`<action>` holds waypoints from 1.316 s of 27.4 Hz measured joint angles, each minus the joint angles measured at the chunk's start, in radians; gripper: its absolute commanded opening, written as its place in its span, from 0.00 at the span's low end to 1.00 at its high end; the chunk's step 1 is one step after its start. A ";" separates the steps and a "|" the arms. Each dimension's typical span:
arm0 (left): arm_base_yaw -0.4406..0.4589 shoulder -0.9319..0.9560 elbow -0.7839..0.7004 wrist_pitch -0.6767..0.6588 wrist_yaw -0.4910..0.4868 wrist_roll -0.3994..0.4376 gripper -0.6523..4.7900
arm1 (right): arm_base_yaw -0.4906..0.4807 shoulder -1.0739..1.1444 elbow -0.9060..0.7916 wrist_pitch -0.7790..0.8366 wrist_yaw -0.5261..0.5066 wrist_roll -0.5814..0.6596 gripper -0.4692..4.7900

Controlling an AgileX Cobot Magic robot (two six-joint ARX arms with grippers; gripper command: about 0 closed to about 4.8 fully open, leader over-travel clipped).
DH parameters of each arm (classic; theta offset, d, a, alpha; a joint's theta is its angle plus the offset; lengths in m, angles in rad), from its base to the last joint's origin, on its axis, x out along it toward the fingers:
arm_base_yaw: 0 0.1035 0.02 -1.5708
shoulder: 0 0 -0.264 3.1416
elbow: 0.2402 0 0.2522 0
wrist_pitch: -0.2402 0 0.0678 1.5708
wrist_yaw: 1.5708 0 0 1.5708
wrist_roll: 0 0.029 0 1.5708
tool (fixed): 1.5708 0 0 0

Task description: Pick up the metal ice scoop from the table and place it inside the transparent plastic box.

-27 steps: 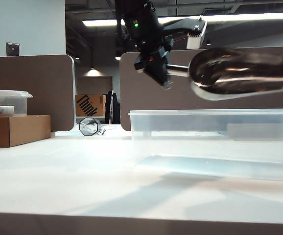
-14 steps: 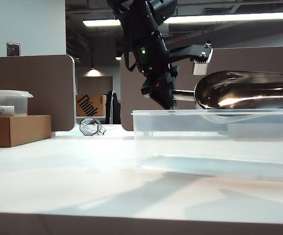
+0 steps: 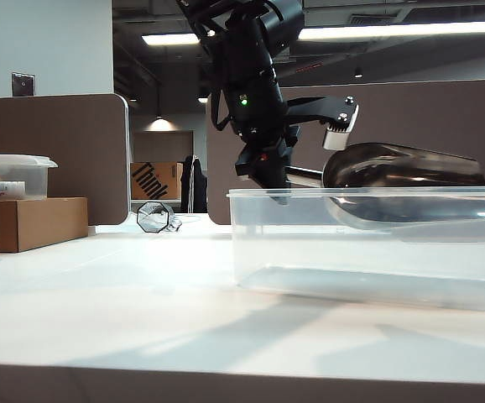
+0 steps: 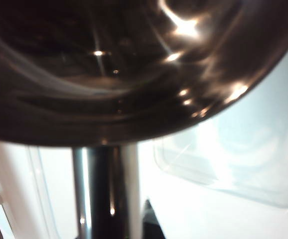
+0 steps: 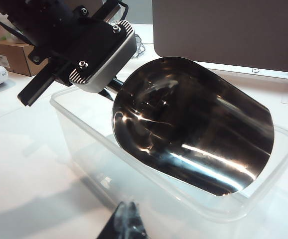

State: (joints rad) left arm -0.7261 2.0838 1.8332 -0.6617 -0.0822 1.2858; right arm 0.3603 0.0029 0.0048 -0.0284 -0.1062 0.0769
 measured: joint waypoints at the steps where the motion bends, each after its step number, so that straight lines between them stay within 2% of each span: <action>1: -0.002 0.000 0.000 0.000 0.000 0.000 0.20 | 0.000 0.000 0.000 0.000 0.000 0.000 0.09; 4: -0.002 0.000 0.000 0.014 0.002 0.000 0.30 | 0.000 0.000 0.000 0.000 0.000 0.000 0.09; 7: -0.002 0.000 0.000 0.043 0.003 0.002 0.35 | 0.000 0.000 0.000 0.000 0.000 0.000 0.09; 13: -0.002 0.000 0.000 0.039 0.003 -0.003 0.36 | 0.000 0.000 0.000 0.000 0.000 0.000 0.09; 17: -0.004 0.000 0.000 0.043 -0.005 -0.014 0.45 | 0.000 0.000 0.000 0.000 0.000 0.000 0.09; 20: -0.007 0.000 0.005 0.043 -0.056 -0.050 0.51 | 0.000 0.000 0.000 0.000 0.000 0.000 0.09; 29: -0.008 -0.003 0.014 -0.042 -0.251 -0.111 0.52 | 0.001 0.000 0.000 0.000 0.000 0.000 0.09; 35: -0.012 -0.006 0.015 -0.076 -0.367 -0.231 0.49 | 0.002 0.000 0.000 0.000 0.000 0.000 0.09; 36: -0.012 -0.009 0.015 -0.080 -0.375 -0.248 0.46 | 0.002 0.000 0.000 0.000 0.000 0.000 0.09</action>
State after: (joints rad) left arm -0.7380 2.0747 1.8481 -0.7422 -0.4576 1.0374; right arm 0.3618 0.0029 0.0044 -0.0288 -0.1059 0.0769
